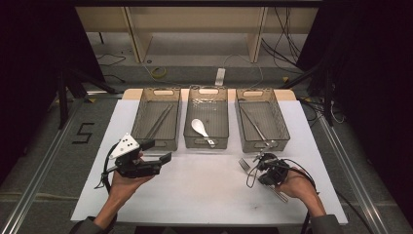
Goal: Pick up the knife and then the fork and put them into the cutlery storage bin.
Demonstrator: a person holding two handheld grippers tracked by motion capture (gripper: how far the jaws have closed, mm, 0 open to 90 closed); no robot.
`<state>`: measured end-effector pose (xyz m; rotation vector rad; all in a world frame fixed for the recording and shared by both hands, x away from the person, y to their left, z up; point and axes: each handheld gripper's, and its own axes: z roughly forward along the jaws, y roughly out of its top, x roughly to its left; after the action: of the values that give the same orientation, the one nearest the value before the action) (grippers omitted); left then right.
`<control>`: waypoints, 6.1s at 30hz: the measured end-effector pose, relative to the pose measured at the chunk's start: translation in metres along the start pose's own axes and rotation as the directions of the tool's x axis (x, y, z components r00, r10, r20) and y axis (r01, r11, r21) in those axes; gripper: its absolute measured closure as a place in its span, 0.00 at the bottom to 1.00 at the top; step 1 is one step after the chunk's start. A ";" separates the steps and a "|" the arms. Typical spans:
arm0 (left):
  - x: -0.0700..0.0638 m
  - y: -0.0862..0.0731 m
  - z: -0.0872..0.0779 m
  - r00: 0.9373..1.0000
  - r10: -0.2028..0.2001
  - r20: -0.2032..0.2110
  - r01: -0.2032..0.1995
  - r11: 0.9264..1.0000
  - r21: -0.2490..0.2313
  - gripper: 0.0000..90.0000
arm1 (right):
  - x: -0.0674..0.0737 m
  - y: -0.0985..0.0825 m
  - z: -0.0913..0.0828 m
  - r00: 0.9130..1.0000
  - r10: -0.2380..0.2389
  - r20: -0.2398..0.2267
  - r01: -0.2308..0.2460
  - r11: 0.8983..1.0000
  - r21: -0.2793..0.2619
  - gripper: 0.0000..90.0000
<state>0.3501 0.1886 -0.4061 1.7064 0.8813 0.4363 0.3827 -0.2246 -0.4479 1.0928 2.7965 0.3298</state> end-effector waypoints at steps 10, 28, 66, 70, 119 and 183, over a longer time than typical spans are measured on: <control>0.001 0.000 0.000 1.000 -0.011 0.003 0.011 1.000 -0.006 0.21 | -0.004 -0.001 -0.013 1.000 0.007 0.004 -0.007 0.998 -0.068 0.95; 0.002 0.000 0.000 1.000 -0.023 0.001 0.023 1.000 -0.009 0.21 | -0.018 0.004 -0.033 0.999 0.028 0.016 -0.025 0.989 -0.148 0.95; 0.003 0.000 -0.001 0.999 -0.032 0.000 0.032 0.999 -0.019 0.21 | -0.079 0.071 -0.086 0.991 0.131 0.022 -0.116 0.937 -0.328 0.95; 0.003 0.000 -0.001 0.999 -0.034 0.001 0.034 0.999 -0.020 0.21 | -0.086 0.079 -0.086 0.989 0.145 0.018 -0.131 0.935 -0.330 0.95; 0.003 0.000 -0.002 0.999 -0.043 0.006 0.043 0.999 -0.032 0.21 | -0.135 0.128 -0.051 0.950 0.309 0.035 -0.277 0.893 -0.355 0.95; 0.004 -0.001 0.000 0.999 -0.046 0.014 0.046 0.999 -0.010 0.20 | -0.048 0.062 -0.062 0.957 0.245 -0.157 -0.289 0.728 -0.622 0.38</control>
<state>0.3526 0.1915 -0.4073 1.6747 0.9051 0.3977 0.4468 -0.2229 -0.3710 1.2878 2.2376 1.2629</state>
